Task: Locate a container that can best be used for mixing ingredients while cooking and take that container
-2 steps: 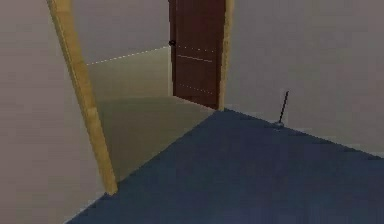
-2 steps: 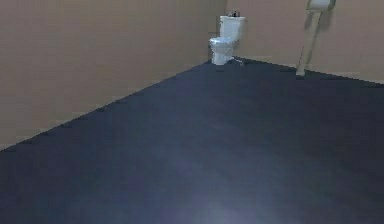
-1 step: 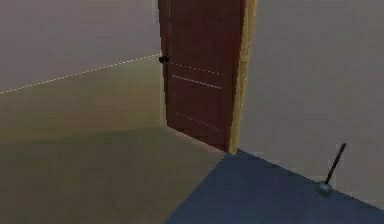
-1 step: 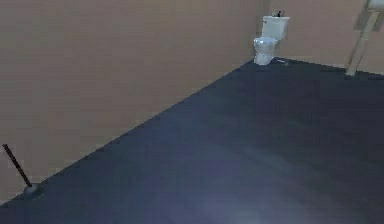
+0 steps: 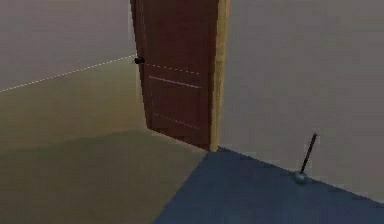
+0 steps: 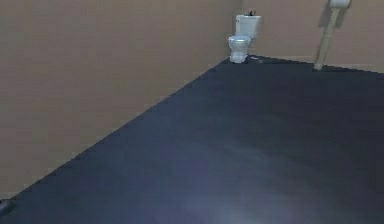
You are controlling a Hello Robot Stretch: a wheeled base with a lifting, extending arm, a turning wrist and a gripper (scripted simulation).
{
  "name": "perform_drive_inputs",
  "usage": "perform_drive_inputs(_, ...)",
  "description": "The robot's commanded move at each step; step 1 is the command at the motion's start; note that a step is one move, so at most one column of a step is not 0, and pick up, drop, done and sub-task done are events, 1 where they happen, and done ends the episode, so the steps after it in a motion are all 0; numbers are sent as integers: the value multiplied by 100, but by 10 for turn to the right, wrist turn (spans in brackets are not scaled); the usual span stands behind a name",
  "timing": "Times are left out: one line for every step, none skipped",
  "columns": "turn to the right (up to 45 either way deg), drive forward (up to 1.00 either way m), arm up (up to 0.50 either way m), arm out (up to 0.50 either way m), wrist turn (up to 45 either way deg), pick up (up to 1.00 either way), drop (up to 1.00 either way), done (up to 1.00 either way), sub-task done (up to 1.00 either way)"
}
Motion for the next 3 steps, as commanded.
perform_drive_inputs(0,10,0,0,0,0,0,0,0)
perform_drive_inputs(-120,0,0,0,0,0,0,0,0)
perform_drive_inputs(0,50,0,0,0,0,0,0,0)
